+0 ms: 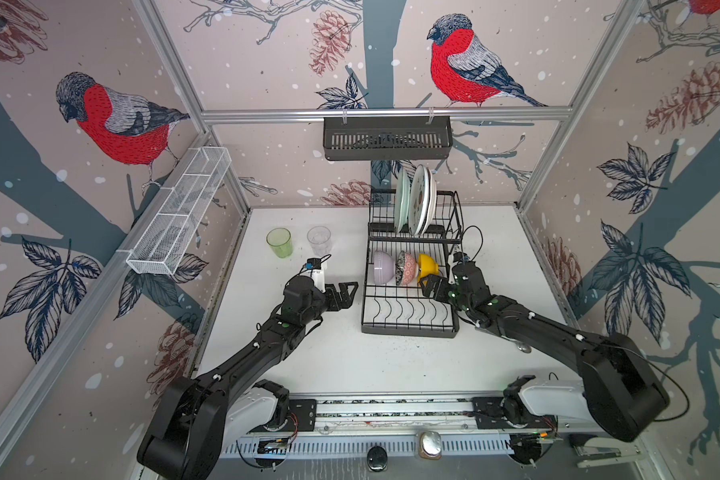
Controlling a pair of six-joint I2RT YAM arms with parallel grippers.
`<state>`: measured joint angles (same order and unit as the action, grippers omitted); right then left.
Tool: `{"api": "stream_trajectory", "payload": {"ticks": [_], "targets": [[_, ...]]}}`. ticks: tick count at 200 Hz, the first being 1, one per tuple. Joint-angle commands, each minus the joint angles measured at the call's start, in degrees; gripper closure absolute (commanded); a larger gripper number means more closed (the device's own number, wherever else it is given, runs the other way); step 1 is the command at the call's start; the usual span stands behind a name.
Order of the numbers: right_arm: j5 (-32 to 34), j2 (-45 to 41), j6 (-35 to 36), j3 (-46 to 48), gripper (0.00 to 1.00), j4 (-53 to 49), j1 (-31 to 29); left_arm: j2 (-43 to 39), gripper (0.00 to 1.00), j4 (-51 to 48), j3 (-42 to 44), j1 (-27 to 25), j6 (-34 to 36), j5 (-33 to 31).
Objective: Unload the mixed dishes from the dish rack
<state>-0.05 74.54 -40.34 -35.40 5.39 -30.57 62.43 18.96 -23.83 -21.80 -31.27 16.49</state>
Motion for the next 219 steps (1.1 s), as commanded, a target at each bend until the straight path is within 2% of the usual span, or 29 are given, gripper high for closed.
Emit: {"api": "stream_trajectory", "payload": {"ticks": [1, 97, 119, 219], "targets": [[0.8, 0.8, 1.2, -0.8, 0.0, 2.9, 0.0, 0.2, 0.03, 2.8, -0.3, 0.0, 0.2, 0.6], [3.8, 4.9, 5.2, -2.6, 0.11, 4.8, -0.1, -0.1, 0.03, 1.9, -0.7, -0.1, 0.0, 0.6], [3.8, 6.1, 6.4, -2.6, 0.22, 6.6, 0.0, 0.1, 0.03, 2.0, -0.7, -0.2, -0.2, 0.8], [2.7, 12.5, 8.1, -5.2, 0.27, 9.7, 0.3, 0.9, 0.03, 2.5, -0.9, -0.7, -0.5, 1.5]]}}
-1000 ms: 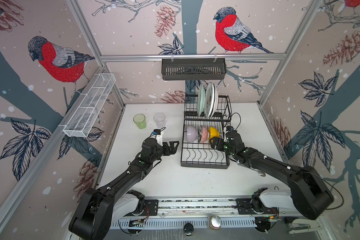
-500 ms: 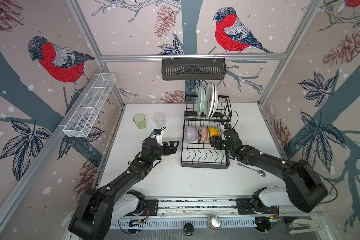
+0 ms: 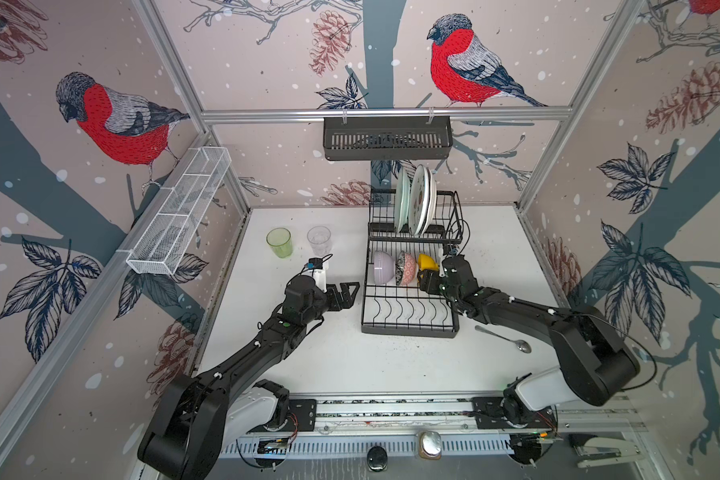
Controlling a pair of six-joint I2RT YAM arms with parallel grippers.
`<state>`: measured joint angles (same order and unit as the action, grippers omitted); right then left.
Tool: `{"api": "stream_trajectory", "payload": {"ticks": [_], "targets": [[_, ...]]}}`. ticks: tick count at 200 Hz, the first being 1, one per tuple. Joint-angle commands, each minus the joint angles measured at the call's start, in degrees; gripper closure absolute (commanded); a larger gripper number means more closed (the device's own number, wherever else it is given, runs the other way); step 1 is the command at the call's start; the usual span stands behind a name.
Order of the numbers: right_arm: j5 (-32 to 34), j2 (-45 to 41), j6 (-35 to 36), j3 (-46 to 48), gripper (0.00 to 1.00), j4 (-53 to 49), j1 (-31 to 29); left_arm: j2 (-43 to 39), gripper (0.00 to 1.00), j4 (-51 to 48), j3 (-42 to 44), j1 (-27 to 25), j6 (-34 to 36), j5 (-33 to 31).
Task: Unload the mixed dishes from the dish rack
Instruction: 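Lower the right gripper onto the rim of the yellow bowl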
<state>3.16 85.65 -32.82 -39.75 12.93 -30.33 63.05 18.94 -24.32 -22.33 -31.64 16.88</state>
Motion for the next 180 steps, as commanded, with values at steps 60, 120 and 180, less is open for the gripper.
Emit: {"api": "stream_trajectory", "payload": {"ticks": [60, 120, 180], "targets": [[0.2, 1.7, 1.5, -1.0, 0.3, 3.5, 0.1, 1.1, 0.03, 2.7, -0.6, -0.2, 0.0, 1.3], [-0.1, 2.2, 2.5, -0.7, 0.25, 4.3, 0.1, 1.1, 0.03, 2.6, -0.6, -0.3, 0.0, 1.1], [0.5, 2.8, 3.4, -0.9, 0.16, 5.3, 0.2, 1.8, 0.03, 2.7, -0.6, -0.3, 0.0, 1.2]]}}
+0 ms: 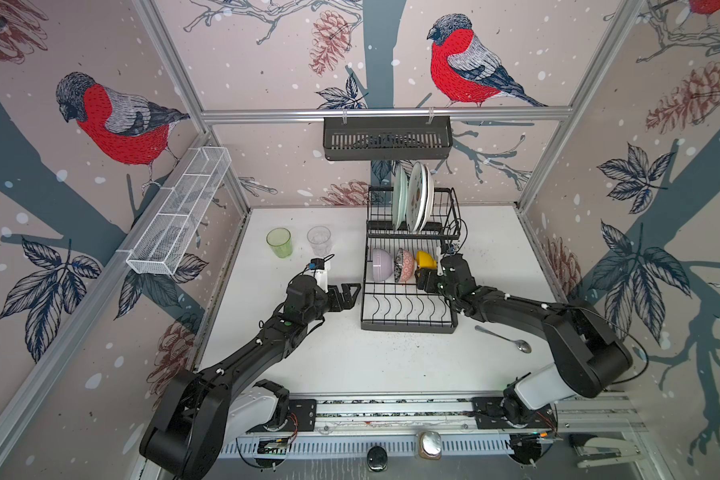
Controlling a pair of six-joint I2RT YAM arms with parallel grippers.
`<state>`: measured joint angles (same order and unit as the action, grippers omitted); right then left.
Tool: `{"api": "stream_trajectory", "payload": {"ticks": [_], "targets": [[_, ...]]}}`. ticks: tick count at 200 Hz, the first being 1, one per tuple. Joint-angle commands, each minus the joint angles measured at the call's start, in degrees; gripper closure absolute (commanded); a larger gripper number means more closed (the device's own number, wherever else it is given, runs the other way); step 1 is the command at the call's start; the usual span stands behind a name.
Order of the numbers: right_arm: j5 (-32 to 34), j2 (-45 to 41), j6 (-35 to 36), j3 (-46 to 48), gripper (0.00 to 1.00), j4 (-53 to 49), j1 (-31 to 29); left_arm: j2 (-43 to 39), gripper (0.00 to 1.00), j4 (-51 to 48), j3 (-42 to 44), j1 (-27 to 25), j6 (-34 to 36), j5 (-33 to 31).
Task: Unload the mixed dishes from the dish rack
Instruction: 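Lower the right gripper onto the rim of the yellow bowl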
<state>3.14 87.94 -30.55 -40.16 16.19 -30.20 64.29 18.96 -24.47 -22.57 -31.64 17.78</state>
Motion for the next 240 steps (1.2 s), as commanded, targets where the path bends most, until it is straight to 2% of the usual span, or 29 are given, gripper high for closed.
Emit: {"api": "stream_trajectory", "payload": {"ticks": [1, 53, 153, 240], "targets": [[0.5, 0.5, 1.2, -0.5, 0.16, 2.1, 0.0, 0.5, 0.03, 2.7, -0.5, -0.1, -0.1, 0.3], [1.9, 1.3, 2.6, -0.8, 0.17, 2.7, 0.3, 1.1, 0.03, 3.3, -0.5, -0.3, -0.2, 0.7], [0.7, 3.8, 4.7, -1.3, 0.27, 5.2, 0.4, 1.5, 0.03, 3.6, -0.4, -0.5, 0.0, 0.7], [2.0, 3.0, 3.5, 0.6, 0.3, 8.1, 0.5, 2.6, 0.03, 4.1, -0.5, -0.6, -0.1, 1.1]]}}
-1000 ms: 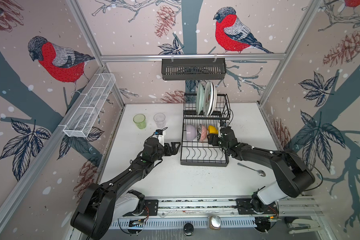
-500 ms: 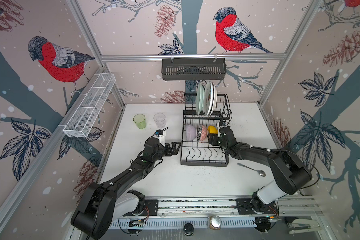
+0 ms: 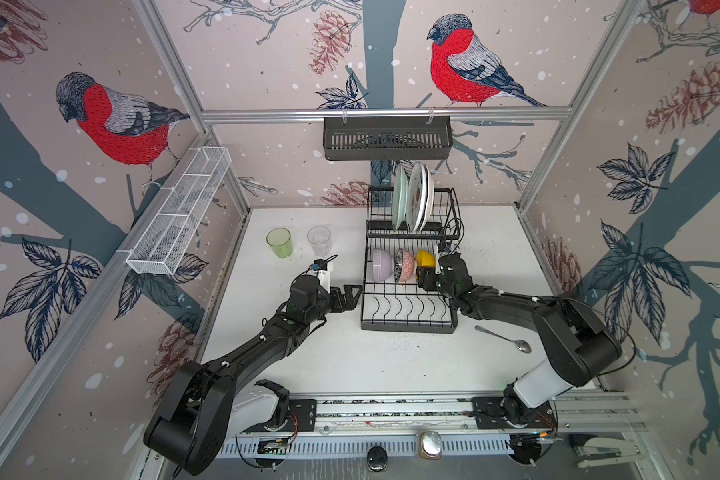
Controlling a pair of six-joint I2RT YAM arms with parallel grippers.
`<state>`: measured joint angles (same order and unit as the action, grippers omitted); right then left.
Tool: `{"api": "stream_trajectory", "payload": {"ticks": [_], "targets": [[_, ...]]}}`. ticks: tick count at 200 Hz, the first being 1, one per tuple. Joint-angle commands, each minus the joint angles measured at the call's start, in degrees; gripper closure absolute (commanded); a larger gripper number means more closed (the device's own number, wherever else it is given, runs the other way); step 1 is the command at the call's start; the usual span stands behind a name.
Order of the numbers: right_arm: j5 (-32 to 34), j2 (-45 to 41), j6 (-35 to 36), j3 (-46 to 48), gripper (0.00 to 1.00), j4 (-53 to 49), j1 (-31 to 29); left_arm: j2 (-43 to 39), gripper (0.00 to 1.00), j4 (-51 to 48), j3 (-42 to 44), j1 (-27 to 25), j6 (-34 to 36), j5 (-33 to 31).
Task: Unload the mixed dishes from the dish rack
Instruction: 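Lower the right gripper onto the rim of the yellow bowl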
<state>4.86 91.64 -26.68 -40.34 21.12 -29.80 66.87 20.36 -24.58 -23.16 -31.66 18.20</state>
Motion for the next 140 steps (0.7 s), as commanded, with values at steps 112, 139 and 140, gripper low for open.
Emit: {"api": "stream_trajectory", "payload": {"ticks": [112, 139, 140], "targets": [[5.5, -5.5, 1.5, 4.2, 0.32, 3.3, -0.6, 0.6, 0.03, 3.5, -0.4, -0.5, 0.0, 1.3], [6.1, -6.0, 1.4, 4.5, 0.32, 3.4, -0.6, 0.2, 0.03, 3.2, -0.2, -0.6, 0.2, 0.8], [6.1, -6.1, 1.4, 4.5, 0.32, 3.3, -0.5, 0.2, 0.03, 3.2, -0.3, -0.6, 0.2, 0.7]]}}
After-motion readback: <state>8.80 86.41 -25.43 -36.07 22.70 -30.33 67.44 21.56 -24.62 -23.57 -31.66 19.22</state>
